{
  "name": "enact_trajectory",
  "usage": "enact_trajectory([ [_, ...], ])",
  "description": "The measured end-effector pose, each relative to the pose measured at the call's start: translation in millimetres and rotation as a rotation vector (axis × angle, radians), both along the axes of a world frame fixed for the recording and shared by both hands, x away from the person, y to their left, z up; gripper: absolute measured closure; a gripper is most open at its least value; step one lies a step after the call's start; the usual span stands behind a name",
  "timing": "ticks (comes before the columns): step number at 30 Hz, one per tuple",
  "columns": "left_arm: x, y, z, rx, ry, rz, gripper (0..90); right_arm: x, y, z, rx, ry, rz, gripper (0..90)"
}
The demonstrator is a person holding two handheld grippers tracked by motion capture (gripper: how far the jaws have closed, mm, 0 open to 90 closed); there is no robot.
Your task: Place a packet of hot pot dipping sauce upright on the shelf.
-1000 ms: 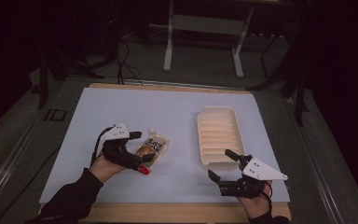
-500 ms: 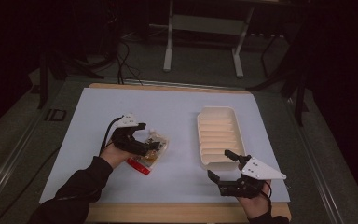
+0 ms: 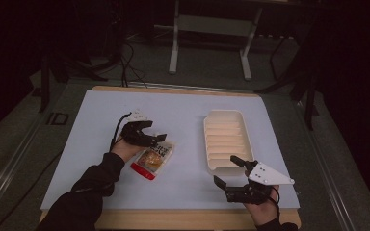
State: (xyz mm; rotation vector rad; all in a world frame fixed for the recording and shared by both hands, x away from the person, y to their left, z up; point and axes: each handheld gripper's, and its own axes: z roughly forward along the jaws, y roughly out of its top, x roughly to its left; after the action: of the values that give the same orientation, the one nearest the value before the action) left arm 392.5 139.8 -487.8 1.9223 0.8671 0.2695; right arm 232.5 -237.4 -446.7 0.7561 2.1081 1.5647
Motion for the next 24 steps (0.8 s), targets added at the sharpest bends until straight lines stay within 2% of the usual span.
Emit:
enact_trajectory([
  [2,1.6,0.6,-2.6,0.01,0.001,0.003,17.6,0.0,-0.1,0.1,-0.001,-0.001,0.002,13.1],
  [3,3.8,0.7,-8.4,0.022,0.02,-0.002,19.5,-0.2,-0.4,0.1,-0.002,-0.004,0.002,13.3],
  [5,4.4,0.6,-11.7,0.037,0.027,0.0,24.8,-0.1,-0.5,0.1,-0.001,-0.003,0.003,13.3],
  [6,6.2,0.2,-18.8,0.063,0.055,-0.001,25.1,0.7,-0.6,-0.5,-0.002,0.001,0.007,13.4],
  [8,6.4,0.7,-22.1,0.08,0.058,0.003,31.9,1.0,-0.5,-0.6,-0.001,0.002,0.008,13.3],
  [9,6.4,0.7,-22.1,0.08,0.058,0.003,31.9,1.1,-0.4,-0.7,-0.001,0.003,0.008,13.3],
  [10,8.7,3.7,-31.6,0.103,0.092,0.028,32.3,0.9,0.0,-0.8,-0.005,0.002,0.011,13.3],
  [12,10.3,5.2,-36.4,0.114,0.115,0.029,34.8,0.5,0.2,-0.7,-0.004,0.003,0.011,13.4],
  [16,11.3,5.2,-41.3,0.143,0.13,0.029,37.8,1.2,0.5,-1.4,-0.006,0.009,0.012,13.4],
  [19,12.7,1.1,-47.3,0.182,0.164,0.027,39.6,1.3,0.7,-1.7,-0.007,0.012,0.013,13.5],
  [21,12.7,1.1,-47.3,0.182,0.164,0.027,39.7,1.4,0.6,-1.7,-0.007,0.013,0.014,13.5],
  [22,12.4,-3.0,-49.0,0.213,0.172,0.031,39.9,1.4,0.7,-1.8,-0.008,0.014,0.013,13.5],
  [24,13.0,-4.0,-48.2,0.224,0.176,0.029,40.0,1.4,0.7,-1.8,-0.009,0.013,0.015,13.5],
])
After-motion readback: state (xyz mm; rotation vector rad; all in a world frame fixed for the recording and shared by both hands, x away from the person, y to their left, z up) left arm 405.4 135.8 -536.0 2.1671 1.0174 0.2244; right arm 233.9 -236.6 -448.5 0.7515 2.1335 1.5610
